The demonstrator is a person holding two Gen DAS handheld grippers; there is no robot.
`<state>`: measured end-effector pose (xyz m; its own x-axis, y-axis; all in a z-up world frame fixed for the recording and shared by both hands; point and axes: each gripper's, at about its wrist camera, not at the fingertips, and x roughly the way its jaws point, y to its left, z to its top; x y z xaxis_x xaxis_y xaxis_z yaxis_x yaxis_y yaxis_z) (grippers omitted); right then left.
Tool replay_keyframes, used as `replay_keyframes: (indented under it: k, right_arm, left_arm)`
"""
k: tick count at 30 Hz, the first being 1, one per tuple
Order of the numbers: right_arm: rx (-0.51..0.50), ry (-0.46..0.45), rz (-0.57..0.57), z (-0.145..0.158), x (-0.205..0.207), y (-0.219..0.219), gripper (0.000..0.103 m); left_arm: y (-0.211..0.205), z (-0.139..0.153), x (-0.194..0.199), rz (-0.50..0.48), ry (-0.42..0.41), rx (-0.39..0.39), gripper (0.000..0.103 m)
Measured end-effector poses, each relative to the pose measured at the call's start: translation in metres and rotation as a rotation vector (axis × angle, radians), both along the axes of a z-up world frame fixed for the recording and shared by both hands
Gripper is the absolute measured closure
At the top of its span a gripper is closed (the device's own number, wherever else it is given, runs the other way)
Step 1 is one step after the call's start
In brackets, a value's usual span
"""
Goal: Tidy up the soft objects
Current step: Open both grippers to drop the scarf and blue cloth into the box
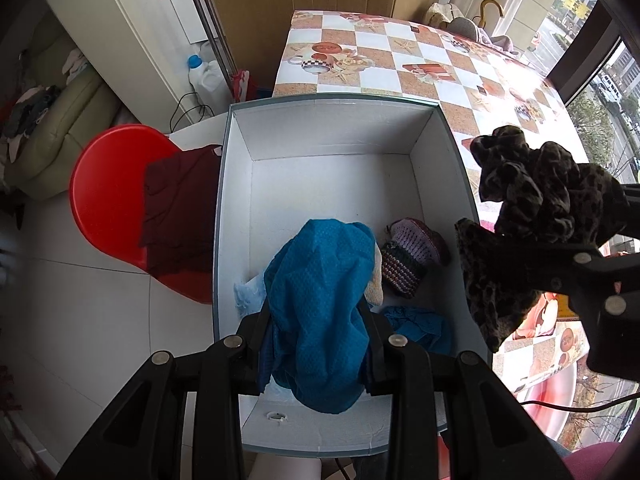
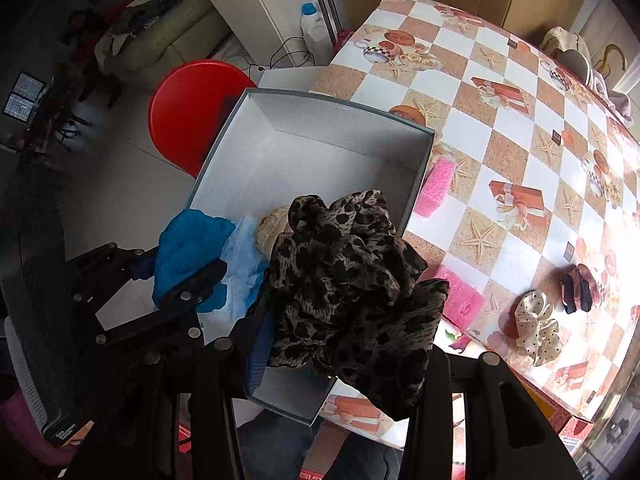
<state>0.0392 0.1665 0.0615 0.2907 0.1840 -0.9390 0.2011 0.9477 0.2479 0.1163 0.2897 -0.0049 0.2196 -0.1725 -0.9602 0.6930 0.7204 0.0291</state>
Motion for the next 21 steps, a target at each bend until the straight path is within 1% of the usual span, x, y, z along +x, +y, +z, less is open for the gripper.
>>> replay_keyframes:
  k: [6,10,21]
  right_arm:
    - [0.014,-0.01,-0.021,0.004,0.017,-0.009,0.058]
    - [0.011,-0.009,-0.016,0.004,0.024,-0.008,0.058]
    - [0.023,0.002,-0.014,-0.003,0.032,-0.011,0.058]
  left_arm:
    - [-0.003,-0.001,0.004,0.003,0.002,0.005,0.066]
    - [-0.005,-0.002,0.006,0.007,0.006,0.007,0.066]
    - [-0.007,-0.005,0.008,0.013,0.012,0.016,0.066]
